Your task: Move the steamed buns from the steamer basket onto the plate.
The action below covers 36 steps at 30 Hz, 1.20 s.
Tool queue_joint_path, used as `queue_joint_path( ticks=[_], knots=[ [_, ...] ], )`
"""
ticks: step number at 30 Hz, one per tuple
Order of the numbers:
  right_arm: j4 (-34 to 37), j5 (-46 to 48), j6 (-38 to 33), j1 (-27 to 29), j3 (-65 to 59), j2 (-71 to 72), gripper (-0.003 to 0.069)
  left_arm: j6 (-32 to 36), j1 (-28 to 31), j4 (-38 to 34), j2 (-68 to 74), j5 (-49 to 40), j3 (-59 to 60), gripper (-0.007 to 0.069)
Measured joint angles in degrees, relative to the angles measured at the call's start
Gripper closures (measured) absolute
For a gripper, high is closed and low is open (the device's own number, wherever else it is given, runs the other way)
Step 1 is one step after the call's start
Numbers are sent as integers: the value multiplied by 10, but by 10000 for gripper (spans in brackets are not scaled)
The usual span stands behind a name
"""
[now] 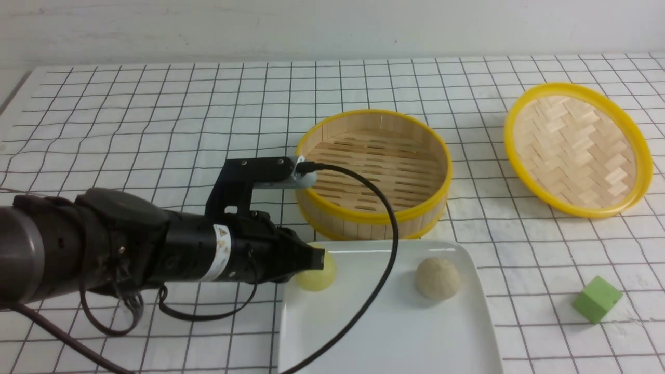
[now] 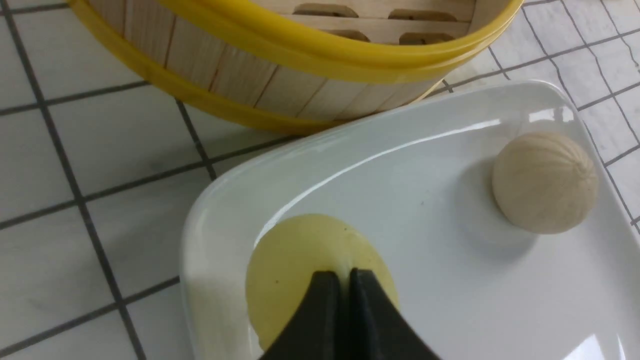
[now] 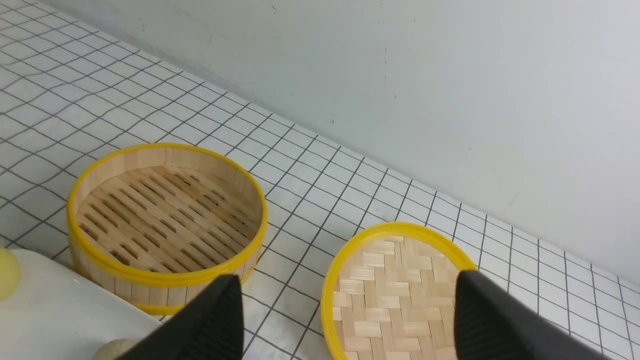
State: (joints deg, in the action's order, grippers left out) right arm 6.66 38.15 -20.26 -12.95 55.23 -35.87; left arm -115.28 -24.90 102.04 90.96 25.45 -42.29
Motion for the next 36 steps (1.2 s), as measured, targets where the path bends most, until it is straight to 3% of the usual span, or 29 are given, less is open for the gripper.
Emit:
queue_joint_path(
  ticks=[11,17,22,27,36],
  knots=[
    [14,0,0,0,0,0,111,1,0,0,20,11,-1,594],
    [16,0,0,0,0,0,111,6,0,0,20,37,-1,454],
    [16,0,0,0,0,0,111,10,0,0,20,37,-1,253],
    [16,0,0,0,0,0,111,14,0,0,20,30,-16,202],
    [16,0,0,0,0,0,111,16,0,0,-15,10,-119,195]
  ],
)
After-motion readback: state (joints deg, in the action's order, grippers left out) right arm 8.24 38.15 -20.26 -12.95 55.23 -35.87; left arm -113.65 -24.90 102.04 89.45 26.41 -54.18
